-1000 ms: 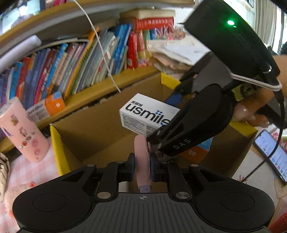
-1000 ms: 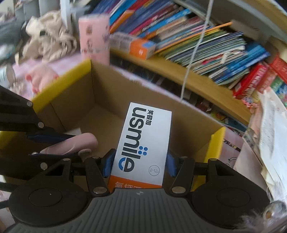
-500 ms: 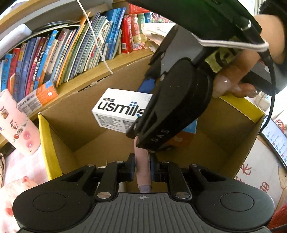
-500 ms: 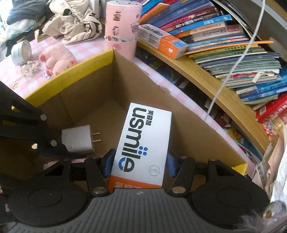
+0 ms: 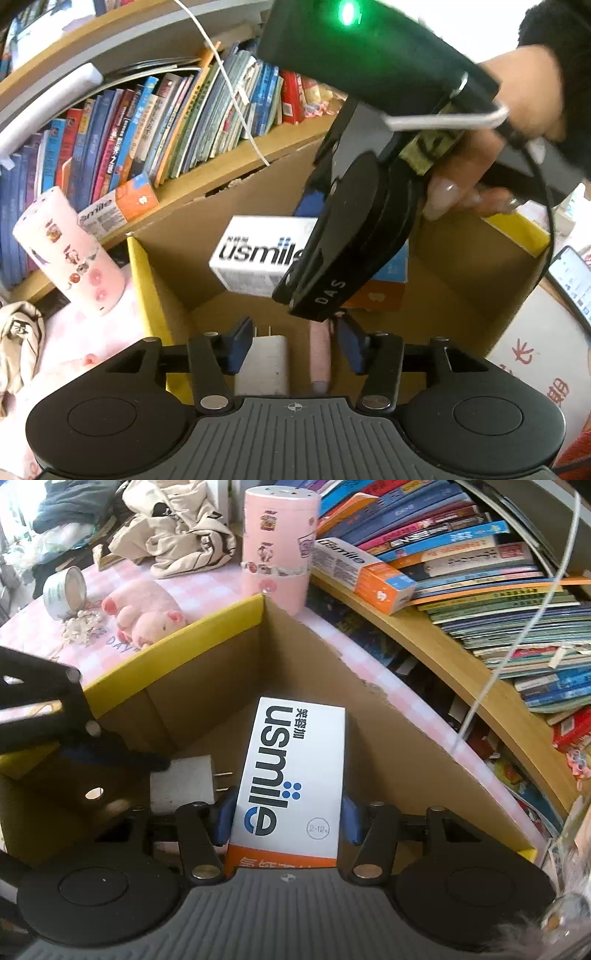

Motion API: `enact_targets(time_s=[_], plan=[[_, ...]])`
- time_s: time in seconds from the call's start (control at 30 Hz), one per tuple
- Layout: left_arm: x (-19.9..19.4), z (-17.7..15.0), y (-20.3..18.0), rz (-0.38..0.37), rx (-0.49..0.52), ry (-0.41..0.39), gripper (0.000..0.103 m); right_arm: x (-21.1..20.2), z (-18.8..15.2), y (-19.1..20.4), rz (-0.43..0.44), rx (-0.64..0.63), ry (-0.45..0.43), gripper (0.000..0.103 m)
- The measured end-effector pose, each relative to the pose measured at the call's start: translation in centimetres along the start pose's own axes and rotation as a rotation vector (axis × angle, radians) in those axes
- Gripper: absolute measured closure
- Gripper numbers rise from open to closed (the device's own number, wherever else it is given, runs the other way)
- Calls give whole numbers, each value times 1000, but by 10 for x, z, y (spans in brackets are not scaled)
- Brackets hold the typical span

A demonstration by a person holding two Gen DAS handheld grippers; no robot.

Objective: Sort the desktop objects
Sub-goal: 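Lower into yellow box and open left tool while right tool releases usmile box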

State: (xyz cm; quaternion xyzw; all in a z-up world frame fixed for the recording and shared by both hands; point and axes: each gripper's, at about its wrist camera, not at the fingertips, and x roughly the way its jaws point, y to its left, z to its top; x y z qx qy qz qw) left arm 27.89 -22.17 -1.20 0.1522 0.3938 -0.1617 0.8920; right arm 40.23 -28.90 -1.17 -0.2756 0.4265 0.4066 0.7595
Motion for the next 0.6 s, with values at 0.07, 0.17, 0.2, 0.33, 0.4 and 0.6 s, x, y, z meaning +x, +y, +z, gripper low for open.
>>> enact_targets(time_s=[0.07,0.17,0.2,0.33,0.4,0.6], plan=[[-4,-1,2,4,-23,1,47,5,1,2,9,-12,9,53],[-8,-2,4,15,-49,1,44,12,3,5,19,-29,19,53],[-10,-2,4,21,-53,-3,43,13,4,6,16,-34,18,53],[-17,-5,4,39,-60,-24,27,13,6,6,-7,-18,-5,47],[-19,-6,2,32,-38,-25,20,7,5,5,-17,-14,-35,40],[-30,-9,-2,29,-34,-51,16,-17,-4,-1,-18,42,-95,34]])
